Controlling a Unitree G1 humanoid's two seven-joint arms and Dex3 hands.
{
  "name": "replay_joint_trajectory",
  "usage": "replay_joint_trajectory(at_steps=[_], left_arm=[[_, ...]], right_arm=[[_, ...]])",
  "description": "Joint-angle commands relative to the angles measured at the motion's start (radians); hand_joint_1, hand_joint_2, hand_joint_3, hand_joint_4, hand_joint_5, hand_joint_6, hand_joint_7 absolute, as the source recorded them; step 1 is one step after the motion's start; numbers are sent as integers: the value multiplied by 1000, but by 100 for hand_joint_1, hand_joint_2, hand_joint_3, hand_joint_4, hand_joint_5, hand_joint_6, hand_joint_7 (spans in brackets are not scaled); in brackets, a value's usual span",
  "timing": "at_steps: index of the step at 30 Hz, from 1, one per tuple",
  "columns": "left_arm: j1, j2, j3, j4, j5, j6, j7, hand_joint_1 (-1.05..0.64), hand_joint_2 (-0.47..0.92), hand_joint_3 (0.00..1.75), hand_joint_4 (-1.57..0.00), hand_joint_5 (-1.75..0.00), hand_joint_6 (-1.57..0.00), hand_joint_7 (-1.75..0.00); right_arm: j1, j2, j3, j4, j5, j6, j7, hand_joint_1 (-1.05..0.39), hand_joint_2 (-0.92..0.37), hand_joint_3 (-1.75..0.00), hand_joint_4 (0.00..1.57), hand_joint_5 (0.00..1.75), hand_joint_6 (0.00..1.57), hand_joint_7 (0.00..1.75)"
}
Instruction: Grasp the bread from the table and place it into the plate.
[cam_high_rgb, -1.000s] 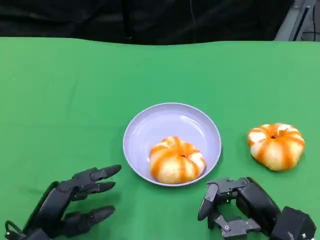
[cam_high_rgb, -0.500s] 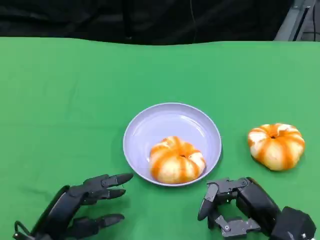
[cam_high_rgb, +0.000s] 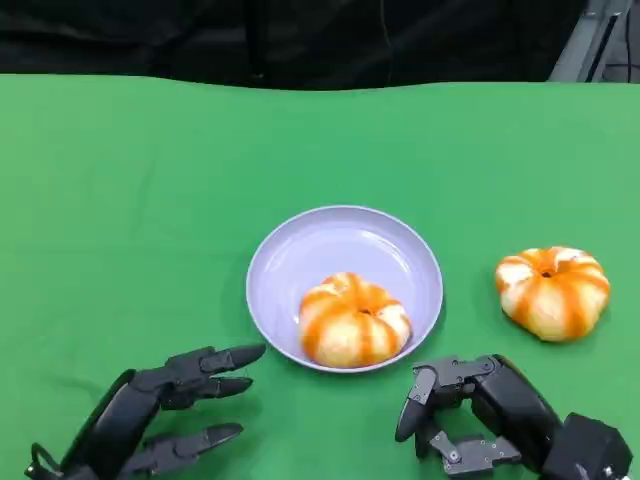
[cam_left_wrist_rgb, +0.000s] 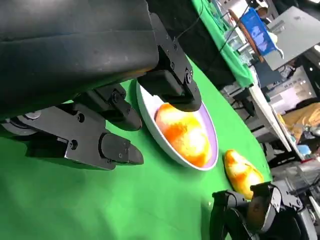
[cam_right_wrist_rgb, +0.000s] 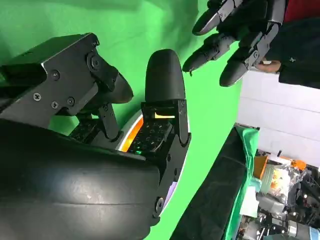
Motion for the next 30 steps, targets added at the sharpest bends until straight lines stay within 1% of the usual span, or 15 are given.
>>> replay_joint_trajectory(at_steps=[1, 10, 11, 12, 13, 14, 15, 17, 25, 26, 27, 30], left_arm=[[-8, 10, 3, 2, -13, 7, -7, 12, 92, 25, -85, -1, -68, -1], [-9, 9, 4, 5, -6, 5, 1, 12, 92, 26, -85, -1, -68, -1], [-9, 9, 5, 7, -2, 3, 8, 12, 92, 34, -110, -15, -102, -20], [-9, 8, 6, 10, 3, 3, 15, 12, 92, 37, -118, -19, -113, -27], [-9, 6, 7, 12, 6, 3, 19, 12, 92, 38, -117, -38, -112, -45], [-9, 6, 7, 13, 7, 3, 21, 11, 92, 38, -107, -67, -104, -69], [-9, 6, 7, 13, 8, 4, 23, 11, 92, 38, -103, -79, -101, -78], [-10, 6, 7, 14, 9, 3, 25, 11, 92, 39, -100, -88, -98, -86], [-8, 6, 6, 10, 10, 8, 27, 11, 92, 39, -97, -93, -97, -90], [-6, 6, 5, 6, 8, 12, 25, 11, 89, 45, -97, -100, -99, -90], [-5, 6, 5, 4, 7, 14, 24, 11, 84, 55, -96, -105, -101, -90], [-4, 6, 5, 2, 7, 16, 24, 11, 80, 63, -95, -109, -102, -90]], right_arm=[[-6, -13, -8, -5, 11, 3, 1, 13, -52, -114, 99, 139, 98, 108], [-4, -13, -8, -5, 12, 3, 2, 13, -52, -114, 99, 139, 98, 109], [-3, -13, -9, -5, 13, 3, 3, 14, -53, -113, 99, 139, 98, 108], [-3, -12, -9, -3, 16, 2, 5, 15, -53, -113, 99, 138, 98, 108], [-3, -12, -10, -2, 18, 1, 7, 15, -53, -113, 99, 138, 98, 108], [-3, -11, -10, -1, 20, 1, 8, 15, -54, -112, 99, 138, 98, 108], [-3, -11, -10, 0, 21, 1, 9, 15, -54, -112, 99, 139, 98, 108], [-3, -11, -10, 0, 22, 1, 10, 15, -54, -112, 99, 139, 98, 108], [-3, -12, -8, -1, 25, 0, 12, 15, -54, -112, 99, 139, 98, 108], [-2, -12, -8, -2, 25, -1, 13, 14, -54, -112, 99, 139, 98, 107], [-2, -12, -8, -2, 25, -1, 13, 14, -54, -112, 99, 139, 98, 107], [-2, -12, -8, -2, 25, -1, 13, 14, -53, -112, 99, 139, 98, 107]])
